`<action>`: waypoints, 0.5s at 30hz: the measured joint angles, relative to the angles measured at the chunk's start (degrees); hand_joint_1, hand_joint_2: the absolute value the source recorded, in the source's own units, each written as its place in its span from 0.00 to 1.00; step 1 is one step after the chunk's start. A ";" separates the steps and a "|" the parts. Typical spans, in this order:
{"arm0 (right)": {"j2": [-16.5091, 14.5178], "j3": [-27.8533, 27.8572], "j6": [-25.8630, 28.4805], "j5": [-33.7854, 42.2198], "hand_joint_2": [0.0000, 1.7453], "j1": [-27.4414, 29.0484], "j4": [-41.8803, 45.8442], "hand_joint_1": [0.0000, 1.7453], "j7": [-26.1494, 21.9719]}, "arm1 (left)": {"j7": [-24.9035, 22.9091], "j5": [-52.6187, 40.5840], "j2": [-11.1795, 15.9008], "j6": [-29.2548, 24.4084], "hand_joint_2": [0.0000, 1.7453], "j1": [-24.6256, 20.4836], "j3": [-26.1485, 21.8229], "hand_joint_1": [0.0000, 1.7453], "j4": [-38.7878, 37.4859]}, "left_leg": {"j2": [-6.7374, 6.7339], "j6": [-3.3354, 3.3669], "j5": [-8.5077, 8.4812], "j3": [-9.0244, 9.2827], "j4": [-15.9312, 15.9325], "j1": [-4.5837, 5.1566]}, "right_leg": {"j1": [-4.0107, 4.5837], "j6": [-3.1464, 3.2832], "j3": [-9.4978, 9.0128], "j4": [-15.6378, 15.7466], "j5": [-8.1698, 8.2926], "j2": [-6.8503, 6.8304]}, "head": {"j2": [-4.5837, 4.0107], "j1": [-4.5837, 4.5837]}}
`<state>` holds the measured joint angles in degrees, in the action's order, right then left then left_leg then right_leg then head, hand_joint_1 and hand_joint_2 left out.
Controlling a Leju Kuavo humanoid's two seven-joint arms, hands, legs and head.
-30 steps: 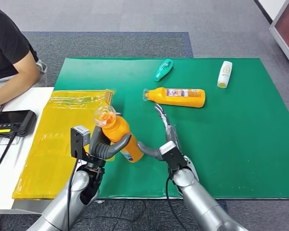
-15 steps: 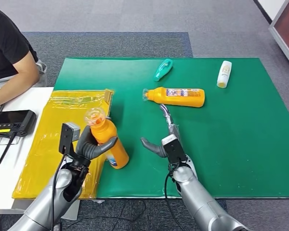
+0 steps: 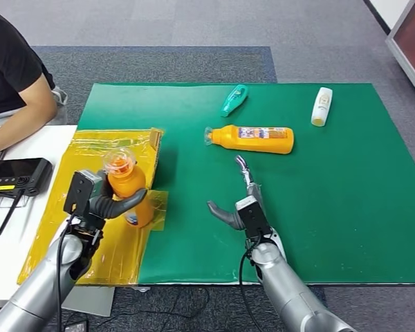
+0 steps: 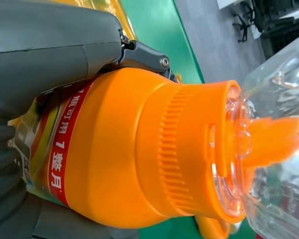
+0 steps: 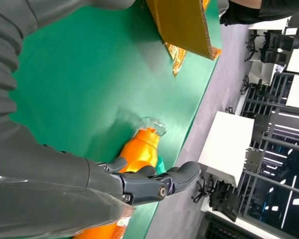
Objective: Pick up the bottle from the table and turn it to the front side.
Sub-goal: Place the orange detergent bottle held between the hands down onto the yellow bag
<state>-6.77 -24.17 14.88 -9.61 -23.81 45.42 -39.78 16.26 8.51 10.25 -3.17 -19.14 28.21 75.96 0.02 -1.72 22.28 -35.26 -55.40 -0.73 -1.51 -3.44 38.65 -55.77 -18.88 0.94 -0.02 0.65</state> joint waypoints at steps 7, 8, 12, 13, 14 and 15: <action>-0.13 1.29 -0.22 -0.42 1.00 0.45 -0.20 0.00 0.00 | -1.52 -4.95 1.65 0.51 1.00 -0.84 -0.15 0.67 0.20 | 0.00 0.00 0.00 -0.01 0.00 0.00 | 0.00 0.00 0.00 0.00 0.00 0.00 | 0.00 0.01; -0.14 1.58 -0.32 -0.58 1.00 0.62 -0.20 0.00 0.00 | -1.88 -6.02 1.93 0.70 1.00 -1.14 -0.21 0.74 0.20 | 0.00 0.00 0.00 -0.01 0.00 0.00 | 0.00 0.00 0.00 0.00 0.00 0.00 | 0.00 0.01; -0.20 2.60 -0.65 -1.02 1.00 1.31 -0.20 0.00 0.00 | -2.98 -8.23 3.43 2.36 1.00 -2.09 -0.68 1.00 0.09 | -0.01 -0.02 -0.01 -0.02 0.00 -0.03 | 0.03 0.03 0.04 0.00 0.02 0.01 | 0.01 -0.01; -0.22 2.78 -0.78 -1.06 1.00 1.47 -0.20 0.00 0.00 | -3.08 -8.60 3.74 2.78 1.00 -2.14 -0.83 1.00 0.08 | -0.01 -0.02 -0.01 -0.03 0.00 -0.04 | 0.05 0.04 0.05 0.00 0.02 0.01 | 0.01 -0.01; -0.24 2.93 -0.90 -1.11 1.00 1.63 -0.20 0.00 0.00 | -3.13 -9.06 3.97 3.15 1.00 -2.15 -0.96 1.00 0.08 | -0.01 -0.03 -0.02 -0.03 0.00 -0.06 | 0.07 0.04 0.05 0.00 0.02 0.01 | 0.01 0.00; -0.27 3.09 -1.03 -1.18 1.00 1.77 -0.21 0.00 0.00 | -3.14 -9.57 4.15 3.49 1.00 -2.16 -1.07 1.00 0.08 | -0.01 -0.03 -0.02 -0.04 0.00 -0.07 | 0.08 0.05 0.04 0.00 0.02 0.00 | 0.01 0.00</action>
<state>-7.04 -21.08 13.85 -10.78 -22.04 45.22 -39.78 13.12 -1.07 14.40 0.31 -21.30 27.14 76.04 0.01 -1.74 22.26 -35.30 -55.40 -0.81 -1.44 -3.39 38.69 -55.78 -18.85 0.95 -0.02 0.65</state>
